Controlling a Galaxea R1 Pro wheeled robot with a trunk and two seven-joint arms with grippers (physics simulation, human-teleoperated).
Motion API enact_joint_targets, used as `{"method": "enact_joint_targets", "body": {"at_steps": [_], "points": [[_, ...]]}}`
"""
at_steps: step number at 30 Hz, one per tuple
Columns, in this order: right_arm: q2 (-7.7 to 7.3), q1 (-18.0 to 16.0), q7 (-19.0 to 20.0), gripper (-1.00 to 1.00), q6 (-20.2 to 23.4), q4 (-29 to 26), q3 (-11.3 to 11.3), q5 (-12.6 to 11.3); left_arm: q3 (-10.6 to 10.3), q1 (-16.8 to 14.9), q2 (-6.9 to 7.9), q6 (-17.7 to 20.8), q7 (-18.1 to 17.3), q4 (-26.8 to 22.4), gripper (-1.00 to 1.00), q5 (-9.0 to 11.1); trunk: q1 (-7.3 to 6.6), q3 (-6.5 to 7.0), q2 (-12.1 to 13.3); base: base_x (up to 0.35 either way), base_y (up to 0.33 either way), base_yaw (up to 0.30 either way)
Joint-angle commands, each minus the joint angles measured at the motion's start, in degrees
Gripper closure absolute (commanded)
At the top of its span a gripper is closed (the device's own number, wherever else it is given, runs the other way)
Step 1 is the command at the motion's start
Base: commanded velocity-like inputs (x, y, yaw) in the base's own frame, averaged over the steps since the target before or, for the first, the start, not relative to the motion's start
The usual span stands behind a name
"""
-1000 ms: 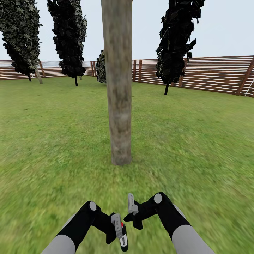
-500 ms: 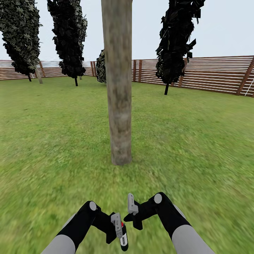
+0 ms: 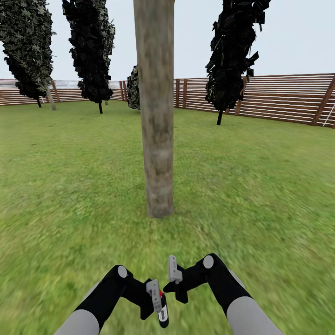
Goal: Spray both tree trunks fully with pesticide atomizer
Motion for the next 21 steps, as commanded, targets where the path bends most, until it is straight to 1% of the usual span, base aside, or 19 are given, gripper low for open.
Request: {"method": "enact_joint_targets", "body": {"at_steps": [1,4,6,7,8,9,13,21], "points": [[0.02,-0.02,0.04,1.0,-0.58,-0.06,-0.05,0.46,0.0,-0.02,-0.01,0.32,-0.34,-0.09,1.0,-0.12,-0.01,-0.05,-0.02,0.0,0.0,0.0],[0.02,-0.02,0.04,1.0,-0.58,-0.05,-0.05,0.46,0.0,-0.02,-0.01,0.32,-0.45,-0.03,1.0,0.08,-0.01,-0.05,-0.02,0.0,0.0,0.0],[0.02,-0.02,0.04,1.0,-0.58,-0.05,-0.05,0.46,-0.03,-0.02,-0.01,0.32,-0.68,0.04,1.0,1.67,-0.01,-0.05,-0.02,0.0,0.0,0.0],[0.02,-0.02,0.04,1.0,-0.58,-0.05,-0.05,0.46,-0.04,-0.02,-0.01,0.32,-0.71,0.1,1.0,2.08,-0.01,-0.05,-0.02,0.0,0.0,0.0],[0.02,-0.02,0.04,1.0,-0.58,-0.05,-0.05,0.46,-0.11,-0.02,0.02,0.36,-0.76,0.32,1.0,3.36,-0.01,-0.05,-0.02,0.0,0.0,0.0],[0.02,-0.02,0.04,1.0,-0.58,-0.05,-0.05,0.46,-0.14,-0.02,0.03,0.37,-0.76,0.42,1.0,3.82,-0.01,-0.05,-0.02,0.0,0.0,0.0],[0.02,-0.02,0.04,1.0,-0.58,-0.05,-0.05,0.46,-0.17,-0.02,0.07,0.35,-0.76,0.56,1.0,4.23,-0.01,-0.05,-0.02,0.0,0.0,0.0],[0.02,-0.02,0.04,1.0,-0.58,-0.05,-0.05,0.46,-0.17,-0.02,0.18,0.32,-0.45,0.66,1.0,4.26,-0.01,-0.05,-0.02,0.0,0.0,0.0]]}}
